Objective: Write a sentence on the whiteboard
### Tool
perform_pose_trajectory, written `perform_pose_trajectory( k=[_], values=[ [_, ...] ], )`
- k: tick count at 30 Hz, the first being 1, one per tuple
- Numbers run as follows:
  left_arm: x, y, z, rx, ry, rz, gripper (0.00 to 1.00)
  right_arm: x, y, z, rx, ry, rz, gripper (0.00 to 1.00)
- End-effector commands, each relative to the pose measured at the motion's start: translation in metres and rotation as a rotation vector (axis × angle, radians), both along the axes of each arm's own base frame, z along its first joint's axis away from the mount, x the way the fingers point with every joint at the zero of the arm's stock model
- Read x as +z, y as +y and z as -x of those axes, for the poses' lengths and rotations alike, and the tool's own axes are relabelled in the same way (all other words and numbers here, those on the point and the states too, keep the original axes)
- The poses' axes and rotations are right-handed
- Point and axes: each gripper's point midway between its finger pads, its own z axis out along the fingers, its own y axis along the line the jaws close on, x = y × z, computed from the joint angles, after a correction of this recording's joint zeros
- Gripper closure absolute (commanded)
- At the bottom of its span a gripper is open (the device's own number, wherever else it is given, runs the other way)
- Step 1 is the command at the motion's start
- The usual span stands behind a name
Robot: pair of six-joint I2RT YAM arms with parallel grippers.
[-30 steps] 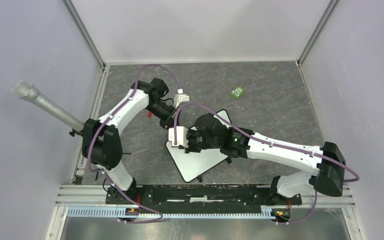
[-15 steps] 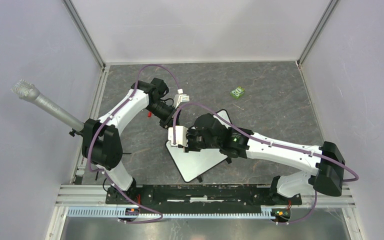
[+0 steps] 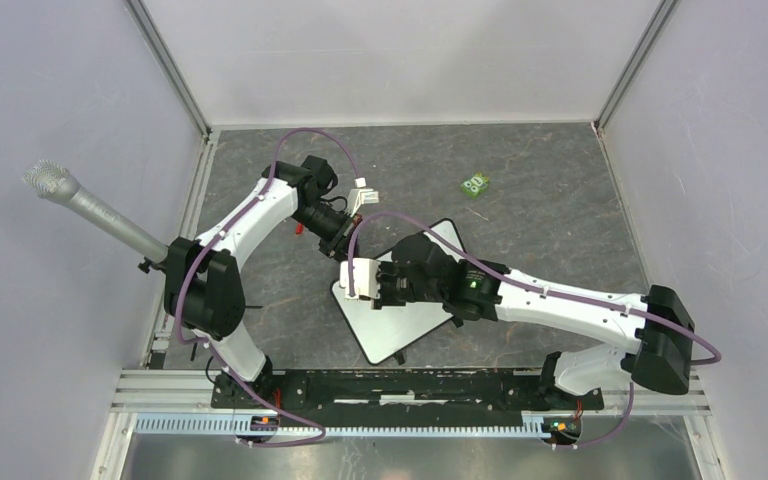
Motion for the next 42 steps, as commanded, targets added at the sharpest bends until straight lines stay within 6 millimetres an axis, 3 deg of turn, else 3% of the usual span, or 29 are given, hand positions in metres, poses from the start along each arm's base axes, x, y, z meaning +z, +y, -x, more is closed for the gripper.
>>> perform_pose_trajectory(
  k=[1,10,21,29,42],
  values=[
    [0.009,-0.001,0.002,-0.026,-0.051,0.026,0.98,0.007,-0.014,-0.011,-0.058,-0.054,0.003,1.00],
    [0.009,-0.001,0.002,-0.024,-0.049,0.022,0.98,0.010,-0.023,-0.018,-0.092,-0.060,0.007,1.00],
    [0.010,0.000,0.002,-0.025,-0.054,0.024,0.97,0.032,-0.011,0.000,0.003,-0.018,-0.054,1.00],
    [0.009,0.000,0.002,-0.026,-0.051,0.025,0.98,0.032,0.000,0.003,0.026,-0.004,-0.062,1.00],
    [0.010,0.000,0.003,-0.027,-0.059,0.026,0.98,0.022,0.003,-0.008,-0.019,-0.023,-0.041,1.00]
  ],
)
